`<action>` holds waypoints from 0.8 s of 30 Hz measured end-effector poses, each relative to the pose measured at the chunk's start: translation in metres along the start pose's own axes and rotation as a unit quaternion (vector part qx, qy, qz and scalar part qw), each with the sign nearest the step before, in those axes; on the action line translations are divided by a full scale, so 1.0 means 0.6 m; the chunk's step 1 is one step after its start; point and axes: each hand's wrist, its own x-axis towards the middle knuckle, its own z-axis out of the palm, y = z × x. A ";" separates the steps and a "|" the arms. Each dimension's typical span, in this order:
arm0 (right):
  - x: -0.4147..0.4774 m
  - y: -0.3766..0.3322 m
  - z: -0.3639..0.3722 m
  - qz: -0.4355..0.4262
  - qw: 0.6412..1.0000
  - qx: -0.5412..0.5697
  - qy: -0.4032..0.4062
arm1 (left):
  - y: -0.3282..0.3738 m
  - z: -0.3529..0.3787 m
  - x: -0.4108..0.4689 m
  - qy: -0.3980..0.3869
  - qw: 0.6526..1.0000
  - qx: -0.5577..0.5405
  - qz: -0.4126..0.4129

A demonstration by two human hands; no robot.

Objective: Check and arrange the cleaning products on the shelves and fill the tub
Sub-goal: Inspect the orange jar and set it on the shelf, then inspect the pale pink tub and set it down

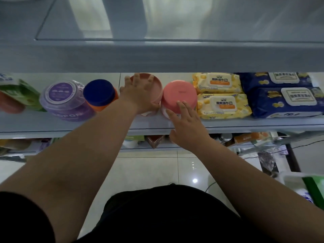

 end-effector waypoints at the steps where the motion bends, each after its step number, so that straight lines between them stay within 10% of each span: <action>1: -0.001 0.003 0.000 -0.004 1.000 -0.001 -0.001 | 0.000 0.003 -0.003 0.002 1.000 0.009 -0.005; 13: -0.014 0.014 0.030 -0.036 0.990 0.097 0.095 | 0.007 0.008 -0.084 0.064 0.996 0.010 0.056; 18: -0.016 -0.005 0.037 0.011 0.971 0.232 0.054 | -0.007 -0.028 -0.144 0.014 0.979 -0.205 0.002; 24: -0.038 -0.070 0.027 0.036 0.824 0.560 -0.082 | -0.027 -0.061 -0.208 -0.059 0.937 -0.343 0.015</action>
